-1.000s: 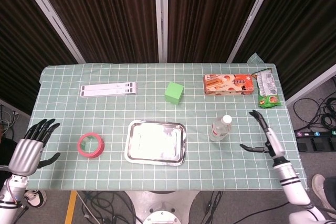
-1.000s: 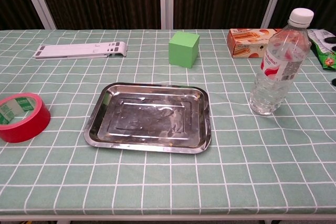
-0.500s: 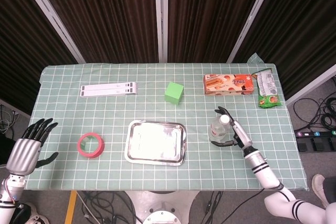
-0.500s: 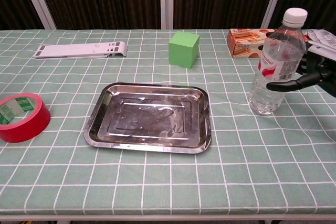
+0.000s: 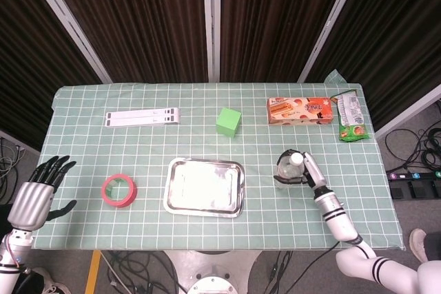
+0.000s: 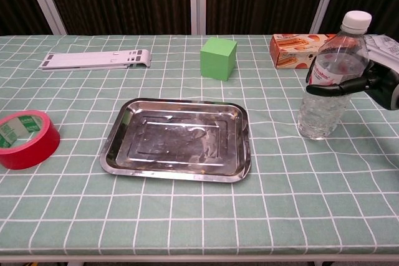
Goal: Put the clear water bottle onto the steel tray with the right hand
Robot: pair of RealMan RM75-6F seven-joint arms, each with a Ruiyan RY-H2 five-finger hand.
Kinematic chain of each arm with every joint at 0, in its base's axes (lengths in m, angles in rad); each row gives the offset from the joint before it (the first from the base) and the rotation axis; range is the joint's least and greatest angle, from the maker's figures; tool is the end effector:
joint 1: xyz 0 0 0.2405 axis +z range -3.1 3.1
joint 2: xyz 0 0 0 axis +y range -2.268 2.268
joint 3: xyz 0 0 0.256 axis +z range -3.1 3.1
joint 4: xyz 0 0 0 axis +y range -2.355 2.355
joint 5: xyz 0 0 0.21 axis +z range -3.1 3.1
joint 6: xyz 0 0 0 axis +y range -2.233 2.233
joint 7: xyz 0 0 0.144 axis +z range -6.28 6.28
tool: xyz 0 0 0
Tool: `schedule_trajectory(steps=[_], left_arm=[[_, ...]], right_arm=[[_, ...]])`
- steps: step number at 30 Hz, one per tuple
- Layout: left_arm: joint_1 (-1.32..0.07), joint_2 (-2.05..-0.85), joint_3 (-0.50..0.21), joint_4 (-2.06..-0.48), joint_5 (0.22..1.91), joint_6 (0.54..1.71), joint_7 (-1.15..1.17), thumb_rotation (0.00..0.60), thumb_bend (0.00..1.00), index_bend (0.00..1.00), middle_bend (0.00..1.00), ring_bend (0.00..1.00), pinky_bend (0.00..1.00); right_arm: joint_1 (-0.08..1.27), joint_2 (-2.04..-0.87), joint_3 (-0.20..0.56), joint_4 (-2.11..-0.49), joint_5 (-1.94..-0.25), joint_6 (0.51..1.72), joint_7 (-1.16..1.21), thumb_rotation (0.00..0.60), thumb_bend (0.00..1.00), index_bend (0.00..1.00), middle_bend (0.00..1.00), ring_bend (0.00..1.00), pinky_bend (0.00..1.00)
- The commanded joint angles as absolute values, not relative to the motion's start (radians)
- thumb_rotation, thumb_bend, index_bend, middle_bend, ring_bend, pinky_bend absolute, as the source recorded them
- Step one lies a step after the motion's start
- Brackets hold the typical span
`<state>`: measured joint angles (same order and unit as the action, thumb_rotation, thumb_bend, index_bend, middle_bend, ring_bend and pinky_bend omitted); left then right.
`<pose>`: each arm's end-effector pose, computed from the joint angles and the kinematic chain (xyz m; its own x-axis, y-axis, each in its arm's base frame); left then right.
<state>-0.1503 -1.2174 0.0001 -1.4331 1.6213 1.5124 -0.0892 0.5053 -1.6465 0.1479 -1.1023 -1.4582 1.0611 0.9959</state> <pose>-0.3115 0.1924 0.1331 0.3980 0.0031 0.9174 0.9022 -0.1822 -0.3908 -0.2529 -0.3221 -0.0114 -0.5173 -0.3406 0.7851 -0.8341 -0.0049 -0.5517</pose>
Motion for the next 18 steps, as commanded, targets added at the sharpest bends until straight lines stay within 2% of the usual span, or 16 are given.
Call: schedule_trajectory(steps=[1,11,18], left_arm=[[-0.15,-1.218,0.0,-1.433,1.62,1.512,-0.09,0.6,0.21,0.18,0.19,0.1,0.17],[-0.143,-1.215,0.002,-1.437,1.619,1.52,-0.094,0.6,0.21,0.18,0.19,0.1,0.17],[-0.144,-1.217,0.006,-1.441,1.62,1.511,-0.079,0.6,0.21,0.18,0.19,0.1,0.17]], right_arm=[[0.505,-1.639,0.152,-1.116,-1.458,1.071,0.993,0.6,0.12,0.72,0.58,0.43,0.49],[0.555,-1.594,0.211,-1.286,-1.465,1.101,0.893,0.6,0.13,0.72,0.58,0.43,0.49],[0.686,-1.709,0.313,-1.331,-1.376,1.01,0.753,0.6,0.14,0.72,0.58,0.43,0.49]])
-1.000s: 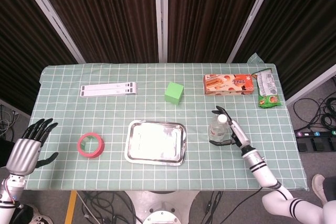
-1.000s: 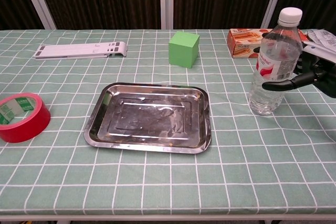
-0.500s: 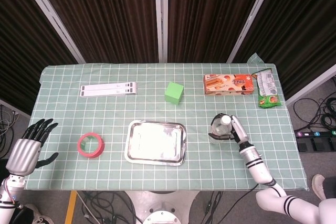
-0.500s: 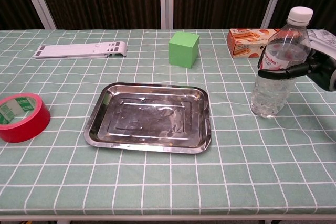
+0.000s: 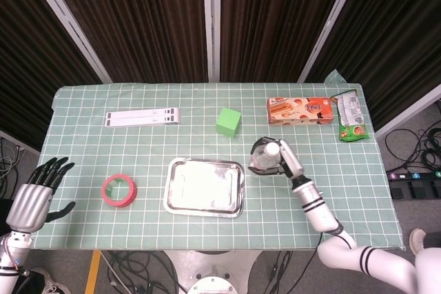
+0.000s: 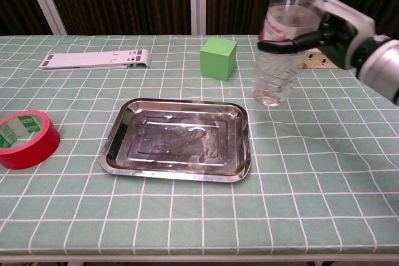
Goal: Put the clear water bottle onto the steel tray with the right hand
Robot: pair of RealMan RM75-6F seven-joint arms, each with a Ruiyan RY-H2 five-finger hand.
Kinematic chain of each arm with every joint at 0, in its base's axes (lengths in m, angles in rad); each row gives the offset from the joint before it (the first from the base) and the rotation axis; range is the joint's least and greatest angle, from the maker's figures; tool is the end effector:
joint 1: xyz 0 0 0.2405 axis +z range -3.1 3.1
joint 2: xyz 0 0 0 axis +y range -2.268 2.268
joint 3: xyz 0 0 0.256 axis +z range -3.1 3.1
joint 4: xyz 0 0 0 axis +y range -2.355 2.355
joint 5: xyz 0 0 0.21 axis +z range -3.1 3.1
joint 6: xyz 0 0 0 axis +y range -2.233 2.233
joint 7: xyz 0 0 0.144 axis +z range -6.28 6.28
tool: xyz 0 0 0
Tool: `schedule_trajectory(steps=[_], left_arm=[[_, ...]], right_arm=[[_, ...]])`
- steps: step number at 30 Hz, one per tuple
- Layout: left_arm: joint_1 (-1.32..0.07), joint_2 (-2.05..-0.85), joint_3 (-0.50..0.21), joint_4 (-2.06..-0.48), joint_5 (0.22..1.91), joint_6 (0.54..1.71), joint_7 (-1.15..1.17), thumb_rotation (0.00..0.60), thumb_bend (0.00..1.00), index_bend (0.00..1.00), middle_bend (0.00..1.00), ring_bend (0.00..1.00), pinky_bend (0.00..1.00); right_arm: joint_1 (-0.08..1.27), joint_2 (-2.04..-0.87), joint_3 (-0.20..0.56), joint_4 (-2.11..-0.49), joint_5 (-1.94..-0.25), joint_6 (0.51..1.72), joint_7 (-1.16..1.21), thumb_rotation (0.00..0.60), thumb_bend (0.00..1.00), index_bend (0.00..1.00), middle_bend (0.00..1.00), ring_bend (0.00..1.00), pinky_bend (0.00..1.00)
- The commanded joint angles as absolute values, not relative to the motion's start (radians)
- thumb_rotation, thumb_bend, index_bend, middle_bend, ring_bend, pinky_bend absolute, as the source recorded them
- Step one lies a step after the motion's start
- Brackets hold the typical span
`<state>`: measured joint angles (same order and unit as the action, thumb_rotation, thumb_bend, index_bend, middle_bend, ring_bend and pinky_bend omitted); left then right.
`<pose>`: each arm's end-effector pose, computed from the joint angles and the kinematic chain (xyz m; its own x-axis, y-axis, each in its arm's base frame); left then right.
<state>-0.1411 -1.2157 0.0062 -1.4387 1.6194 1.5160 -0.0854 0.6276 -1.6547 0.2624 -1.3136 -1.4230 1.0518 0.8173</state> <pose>-0.3128 0.1881 0.1329 0.3979 0.0090 0.9174 0.9042 -0.1729 -0.3905 -0.1524 -0.3438 -0.0139 -0.5222 -0.4042 0.7509 -0.7694 -0.1565 -0.6193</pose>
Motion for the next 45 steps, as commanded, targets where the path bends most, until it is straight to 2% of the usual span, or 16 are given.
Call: schedule_trajectory(steps=[1,7,10,14,16,23,29,32,34,38,41,45], left_arm=[[-0.146,-1.217,0.006,-1.442,1.621,1.509,-0.076,0.6,0.21,0.18,0.19,0.1,0.17],[-0.149,-1.215,0.001,-1.439,1.612,1.503,-0.09,0.6,0.21,0.18,0.19,0.1,0.17],[-0.153,-1.212,0.003,-1.444,1.613,1.495,-0.092,0.6,0.21,0.18,0.19,0.1,0.17],[-0.153,-1.207,0.003,-1.455,1.615,1.497,-0.073,0.6,0.21,0.18,0.19,0.1,0.17],[-0.152,-1.207,0.0,-1.458,1.612,1.498,-0.07,0.6,0.21,0.18,0.19,0.1,0.17],[-0.159,-1.225,0.008,-1.435,1.615,1.48,-0.091,0.6,0.21,0.18,0.19,0.1,0.17],[-0.169,-1.23,0.0,-1.44,1.622,1.483,-0.081,0.6,0.21,0.18,0.19,0.1,0.17],[-0.167,-1.229,-0.006,-1.444,1.613,1.486,-0.083,0.6,0.21,0.18,0.19,0.1,0.17],[-0.165,-1.228,-0.004,-1.443,1.609,1.485,-0.087,0.6,0.21,0.18,0.19,0.1,0.17],[-0.16,-1.23,0.003,-1.432,1.608,1.484,-0.095,0.6,0.21,0.18,0.19,0.1,0.17],[-0.159,-1.229,0.003,-1.429,1.609,1.486,-0.098,0.6,0.21,0.18,0.19,0.1,0.17],[-0.164,-1.226,-0.002,-1.437,1.613,1.49,-0.093,0.6,0.21,0.18,0.19,0.1,0.17]], right_arm=[[0.686,-1.706,0.32,-1.339,-1.371,1.017,0.741,0.6,0.14,0.72,0.58,0.43,0.49],[0.573,-1.552,0.286,-1.37,-1.392,1.125,0.767,0.6,0.15,0.72,0.58,0.43,0.49],[0.589,-1.565,0.277,-1.365,-1.393,1.095,0.785,0.6,0.15,0.72,0.58,0.43,0.49],[0.674,-1.66,0.291,-1.344,-1.393,1.028,0.743,0.6,0.15,0.72,0.58,0.43,0.49],[0.678,-1.666,0.298,-1.351,-1.385,1.034,0.728,0.6,0.15,0.72,0.58,0.43,0.49],[0.585,-1.522,0.296,-1.387,-1.368,1.102,0.773,0.6,0.15,0.72,0.58,0.43,0.49],[0.614,-1.469,0.312,-1.557,-1.488,1.17,0.752,0.6,0.15,0.72,0.58,0.43,0.49],[0.611,-1.468,0.311,-1.574,-1.493,1.193,0.727,0.6,0.15,0.72,0.58,0.43,0.5],[0.603,-1.494,0.284,-1.52,-1.44,1.157,0.721,0.6,0.15,0.72,0.58,0.43,0.5],[0.614,-1.576,0.232,-1.345,-1.327,1.01,0.74,0.6,0.15,0.72,0.58,0.43,0.5],[0.632,-1.584,0.254,-1.359,-1.373,1.042,0.759,0.6,0.15,0.72,0.58,0.43,0.5],[0.653,-1.516,0.323,-1.514,-1.469,1.151,0.756,0.6,0.15,0.72,0.58,0.43,0.5]])
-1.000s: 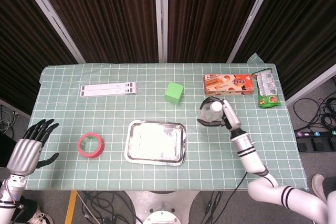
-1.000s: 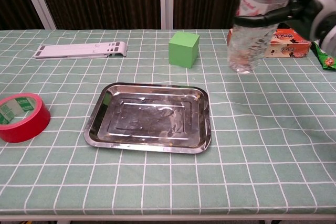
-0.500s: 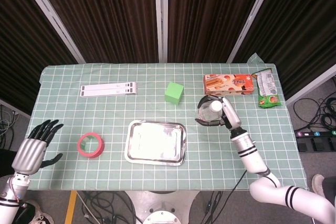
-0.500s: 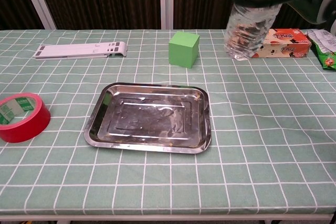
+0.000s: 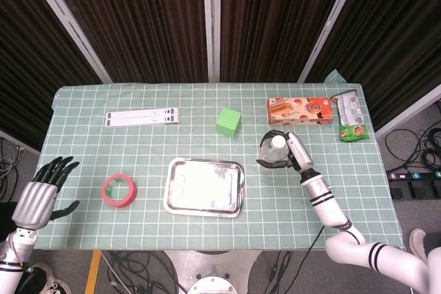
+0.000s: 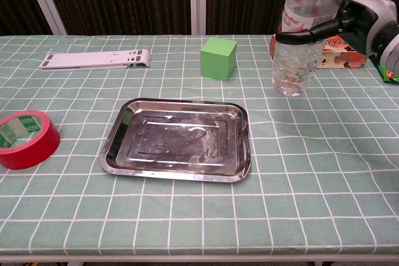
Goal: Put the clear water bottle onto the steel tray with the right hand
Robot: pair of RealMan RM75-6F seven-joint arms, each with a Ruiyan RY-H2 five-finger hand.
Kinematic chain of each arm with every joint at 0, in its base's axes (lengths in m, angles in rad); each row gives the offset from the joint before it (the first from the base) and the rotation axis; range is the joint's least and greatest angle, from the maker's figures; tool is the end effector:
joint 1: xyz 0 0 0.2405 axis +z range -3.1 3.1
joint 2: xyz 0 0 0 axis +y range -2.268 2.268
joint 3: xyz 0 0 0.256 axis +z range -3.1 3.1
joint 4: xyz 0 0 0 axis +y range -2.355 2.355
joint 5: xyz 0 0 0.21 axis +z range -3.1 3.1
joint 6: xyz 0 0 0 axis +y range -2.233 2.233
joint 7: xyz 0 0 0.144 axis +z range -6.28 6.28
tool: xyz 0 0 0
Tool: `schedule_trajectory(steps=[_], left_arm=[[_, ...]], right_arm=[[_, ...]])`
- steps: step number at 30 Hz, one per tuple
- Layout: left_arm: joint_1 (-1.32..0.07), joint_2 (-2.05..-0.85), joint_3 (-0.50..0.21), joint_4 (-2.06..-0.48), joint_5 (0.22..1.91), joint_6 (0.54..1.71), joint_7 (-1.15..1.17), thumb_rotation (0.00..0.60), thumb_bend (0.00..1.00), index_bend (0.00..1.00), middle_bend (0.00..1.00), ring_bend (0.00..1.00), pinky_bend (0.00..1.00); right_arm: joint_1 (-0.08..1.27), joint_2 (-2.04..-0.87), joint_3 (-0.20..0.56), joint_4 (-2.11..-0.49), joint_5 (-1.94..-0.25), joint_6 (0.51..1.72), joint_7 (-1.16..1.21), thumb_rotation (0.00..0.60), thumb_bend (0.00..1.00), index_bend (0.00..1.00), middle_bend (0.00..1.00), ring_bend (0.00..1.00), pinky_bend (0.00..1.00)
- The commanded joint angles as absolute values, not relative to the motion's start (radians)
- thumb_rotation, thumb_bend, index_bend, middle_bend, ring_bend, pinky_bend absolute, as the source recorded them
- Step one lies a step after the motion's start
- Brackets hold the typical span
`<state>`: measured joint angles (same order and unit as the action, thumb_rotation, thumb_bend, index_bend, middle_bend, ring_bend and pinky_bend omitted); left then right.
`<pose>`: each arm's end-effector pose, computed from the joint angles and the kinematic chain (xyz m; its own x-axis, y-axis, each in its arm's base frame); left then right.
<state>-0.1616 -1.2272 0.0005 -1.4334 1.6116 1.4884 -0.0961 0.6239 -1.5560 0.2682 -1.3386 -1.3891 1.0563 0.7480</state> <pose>-0.3110 0.1959 0.1273 0.3859 0.0245 0.9222 0.9089 -0.1813 -0.3755 -0.1698 -0.3563 0.0197 -0.4424 -0.3360 0.8315 -0.8330 -0.1896 -0.5198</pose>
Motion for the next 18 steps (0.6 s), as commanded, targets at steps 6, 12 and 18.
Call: schedule_trajectory(steps=[6,12,18], left_arm=[[-0.165,-1.222,-0.001,-1.448,1.614,1.489,-0.085,0.6,0.21,0.18,0.19,0.1,0.17],[-0.159,-1.226,0.007,-1.438,1.611,1.485,-0.087,0.6,0.21,0.18,0.19,0.1,0.17],[-0.159,-1.227,0.003,-1.435,1.608,1.489,-0.097,0.6,0.21,0.18,0.19,0.1,0.17]], right_arm=[[0.616,-1.46,0.323,-1.597,-1.451,1.2,0.725,0.6,0.15,0.72,0.58,0.43,0.5],[0.602,-1.563,0.216,-1.358,-1.316,1.025,0.765,0.6,0.15,0.72,0.58,0.43,0.5],[0.632,-1.61,0.219,-1.333,-1.368,1.015,0.792,0.6,0.15,0.72,0.58,0.43,0.5]])
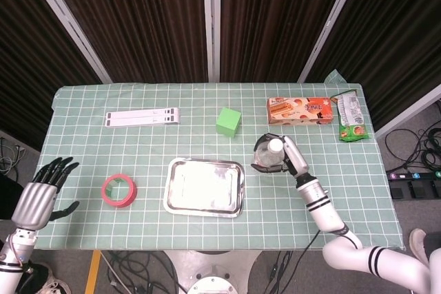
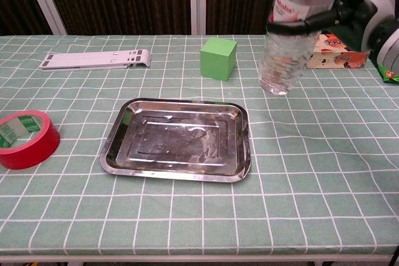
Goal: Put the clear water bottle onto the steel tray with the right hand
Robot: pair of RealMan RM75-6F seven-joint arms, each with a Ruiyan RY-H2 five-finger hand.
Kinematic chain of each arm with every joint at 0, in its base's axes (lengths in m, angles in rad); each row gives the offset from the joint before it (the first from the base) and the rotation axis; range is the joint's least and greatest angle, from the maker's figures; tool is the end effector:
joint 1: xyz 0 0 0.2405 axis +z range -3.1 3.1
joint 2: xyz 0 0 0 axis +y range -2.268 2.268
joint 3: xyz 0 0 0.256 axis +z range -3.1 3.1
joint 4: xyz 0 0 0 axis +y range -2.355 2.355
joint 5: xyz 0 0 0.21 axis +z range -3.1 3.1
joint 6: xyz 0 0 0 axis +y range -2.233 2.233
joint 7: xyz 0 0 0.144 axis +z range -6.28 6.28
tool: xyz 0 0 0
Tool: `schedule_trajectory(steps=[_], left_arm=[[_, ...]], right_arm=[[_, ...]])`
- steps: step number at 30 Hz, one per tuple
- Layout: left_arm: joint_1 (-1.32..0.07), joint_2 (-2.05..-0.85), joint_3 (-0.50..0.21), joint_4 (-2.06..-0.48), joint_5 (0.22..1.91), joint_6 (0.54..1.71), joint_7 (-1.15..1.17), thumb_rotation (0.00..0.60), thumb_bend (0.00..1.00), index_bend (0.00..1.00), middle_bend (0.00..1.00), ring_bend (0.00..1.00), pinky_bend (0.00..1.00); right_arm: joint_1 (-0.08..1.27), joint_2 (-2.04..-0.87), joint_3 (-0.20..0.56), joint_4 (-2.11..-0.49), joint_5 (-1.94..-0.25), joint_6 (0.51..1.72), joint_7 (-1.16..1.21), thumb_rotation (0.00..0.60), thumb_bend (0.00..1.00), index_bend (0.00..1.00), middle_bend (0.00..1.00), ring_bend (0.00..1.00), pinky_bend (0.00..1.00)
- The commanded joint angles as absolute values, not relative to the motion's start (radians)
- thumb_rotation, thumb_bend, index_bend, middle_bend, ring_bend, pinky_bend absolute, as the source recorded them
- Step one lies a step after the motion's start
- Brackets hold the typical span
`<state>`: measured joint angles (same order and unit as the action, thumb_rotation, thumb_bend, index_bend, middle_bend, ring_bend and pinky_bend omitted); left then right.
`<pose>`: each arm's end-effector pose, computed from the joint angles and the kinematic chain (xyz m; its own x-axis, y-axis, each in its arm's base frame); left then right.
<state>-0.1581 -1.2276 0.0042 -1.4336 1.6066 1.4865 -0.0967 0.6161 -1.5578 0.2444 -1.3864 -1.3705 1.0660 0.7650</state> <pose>-0.3127 0.1941 0.1267 0.3850 0.0312 0.9224 0.9109 -0.1733 -0.3744 -0.1663 -0.3447 0.0125 -0.4889 -0.3641 0.7927 -0.8081 -0.1532 -0.5687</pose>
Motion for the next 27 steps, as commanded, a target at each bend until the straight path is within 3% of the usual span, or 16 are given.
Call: schedule_trajectory(steps=[1,10,27], left_arm=[[-0.159,-1.226,0.0,-1.436,1.608,1.492,-0.098,0.6,0.21,0.18,0.19,0.1,0.17],[-0.146,-1.215,0.005,-1.436,1.602,1.5,-0.106,0.6,0.21,0.18,0.19,0.1,0.17],[-0.14,-1.208,-0.003,-1.407,1.595,1.512,-0.144,0.6,0.21,0.18,0.19,0.1,0.17]], right_arm=[[0.642,-1.616,0.226,-1.344,-1.373,1.013,0.788,0.6,0.15,0.72,0.58,0.43,0.5],[0.717,-1.708,0.249,-1.377,-1.37,0.955,0.742,0.6,0.15,0.72,0.58,0.43,0.5],[0.803,-1.877,0.222,-1.144,-1.446,0.94,0.783,0.6,0.1,0.73,0.58,0.43,0.5]])
